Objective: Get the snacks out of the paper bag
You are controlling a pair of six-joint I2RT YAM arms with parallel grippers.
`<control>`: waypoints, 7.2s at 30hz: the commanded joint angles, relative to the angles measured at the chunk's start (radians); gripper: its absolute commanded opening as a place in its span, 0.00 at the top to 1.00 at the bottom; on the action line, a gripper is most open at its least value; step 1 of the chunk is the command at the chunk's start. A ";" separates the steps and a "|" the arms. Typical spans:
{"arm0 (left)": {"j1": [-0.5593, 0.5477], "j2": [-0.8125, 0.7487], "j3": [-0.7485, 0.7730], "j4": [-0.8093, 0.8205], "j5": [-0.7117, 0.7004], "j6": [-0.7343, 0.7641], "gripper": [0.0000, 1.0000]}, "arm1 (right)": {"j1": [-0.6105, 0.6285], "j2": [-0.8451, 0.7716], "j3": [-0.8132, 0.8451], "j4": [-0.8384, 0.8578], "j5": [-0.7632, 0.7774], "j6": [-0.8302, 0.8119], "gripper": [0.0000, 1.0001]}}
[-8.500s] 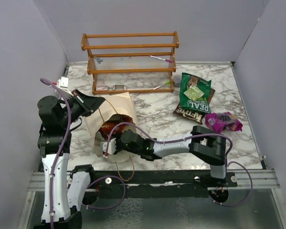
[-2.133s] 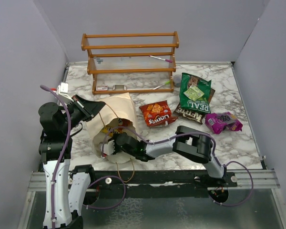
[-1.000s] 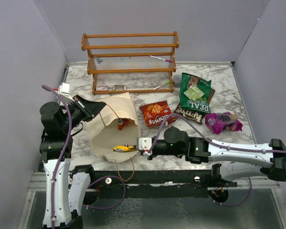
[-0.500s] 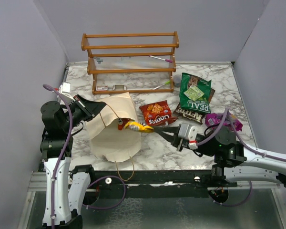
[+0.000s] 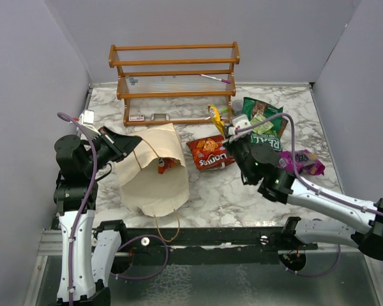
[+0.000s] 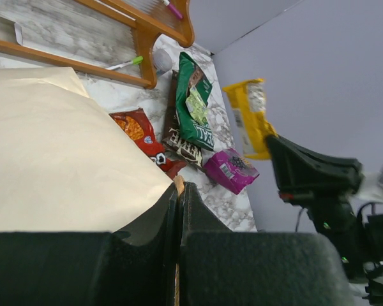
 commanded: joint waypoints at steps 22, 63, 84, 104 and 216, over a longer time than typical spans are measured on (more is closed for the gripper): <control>-0.002 -0.007 0.003 0.026 -0.006 -0.006 1.00 | -0.276 0.500 -0.108 -0.112 -0.318 0.475 0.99; -0.002 -0.013 -0.015 0.061 0.011 -0.024 1.00 | 0.226 0.033 0.039 -0.286 -0.791 0.122 0.01; -0.002 -0.024 0.023 0.009 0.002 -0.006 1.00 | 0.403 0.721 0.336 -0.294 -0.026 -0.638 0.00; -0.002 -0.003 0.053 0.026 0.029 -0.015 1.00 | 0.227 1.020 0.511 -0.254 0.136 -0.809 0.01; -0.005 -0.018 -0.008 0.025 0.003 -0.010 1.00 | -0.093 0.300 -0.113 0.006 0.182 0.116 0.99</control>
